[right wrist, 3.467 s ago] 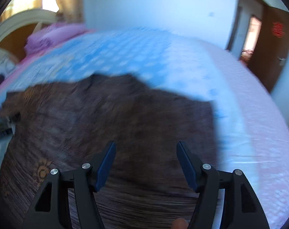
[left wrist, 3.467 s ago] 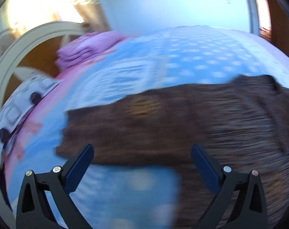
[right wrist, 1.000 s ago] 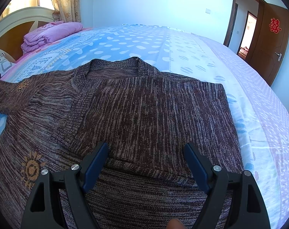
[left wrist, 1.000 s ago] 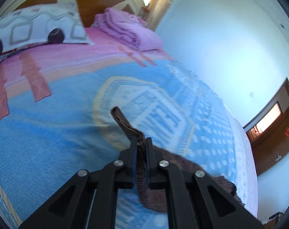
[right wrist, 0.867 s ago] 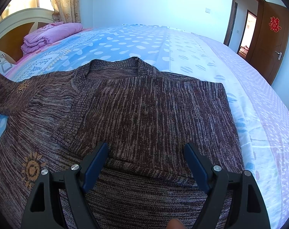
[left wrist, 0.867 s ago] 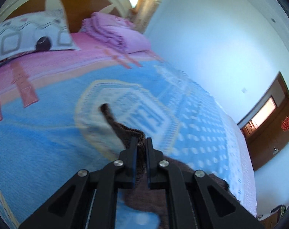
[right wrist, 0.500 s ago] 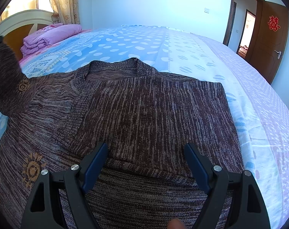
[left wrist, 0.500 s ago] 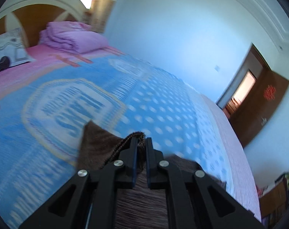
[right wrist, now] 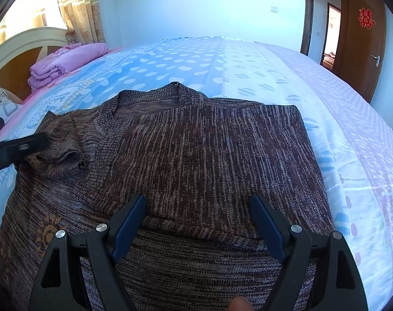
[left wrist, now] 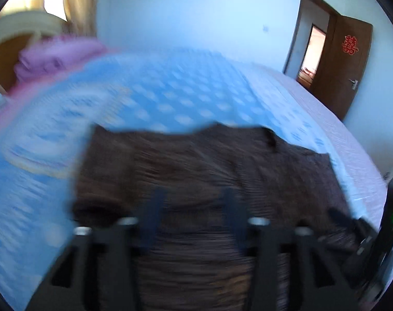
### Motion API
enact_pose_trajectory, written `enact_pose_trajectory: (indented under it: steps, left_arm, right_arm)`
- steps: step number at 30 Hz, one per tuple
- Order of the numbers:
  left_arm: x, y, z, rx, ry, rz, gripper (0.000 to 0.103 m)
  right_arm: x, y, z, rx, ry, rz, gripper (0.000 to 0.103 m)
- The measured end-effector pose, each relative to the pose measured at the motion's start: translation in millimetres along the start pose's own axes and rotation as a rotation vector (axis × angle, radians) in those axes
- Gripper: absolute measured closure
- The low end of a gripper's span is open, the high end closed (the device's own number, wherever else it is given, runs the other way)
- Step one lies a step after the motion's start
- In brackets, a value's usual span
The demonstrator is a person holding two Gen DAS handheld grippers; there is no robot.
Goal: Fold small clothes
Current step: 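Fold the held sleeve across the sweater body and open the left gripper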
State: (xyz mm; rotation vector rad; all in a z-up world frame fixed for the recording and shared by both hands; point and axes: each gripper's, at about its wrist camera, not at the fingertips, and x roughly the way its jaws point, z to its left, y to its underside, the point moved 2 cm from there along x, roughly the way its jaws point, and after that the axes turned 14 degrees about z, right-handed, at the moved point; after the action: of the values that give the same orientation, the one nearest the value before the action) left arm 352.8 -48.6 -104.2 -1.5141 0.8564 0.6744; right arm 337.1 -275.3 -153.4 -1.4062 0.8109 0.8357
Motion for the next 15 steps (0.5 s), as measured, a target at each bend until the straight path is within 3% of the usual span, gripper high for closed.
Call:
enact_pose_trajectory:
  steps: [1, 3, 6, 9, 11, 15]
  left_arm:
    - [-9, 4, 15, -0.006, -0.055, -0.050, 0.024]
    - [-12, 8, 43, 0.003, -0.183, -0.069, 0.024]
    - [9, 11, 78, -0.008, -0.317, 0.033, 0.024]
    - [32, 11, 109, -0.075, -0.264, 0.151, 0.024]
    - [37, 8, 111, -0.103, -0.220, 0.162, 0.023]
    - [42, 0, 107, -0.071, -0.285, 0.149, 0.014]
  right_arm:
    - [0, 0, 0, 0.000, 0.000, -0.001, 0.020]
    - [0, 0, 1, -0.003, 0.005, 0.001, 0.020]
    - [-2, -2, 1, -0.004, -0.014, 0.000, 0.020]
    - [-21, -9, 2, 0.019, -0.018, -0.026, 0.020]
    - [-38, -21, 25, -0.033, -0.042, -0.057, 0.020]
    - [-36, -43, 101, -0.266, -0.022, -0.023, 0.020]
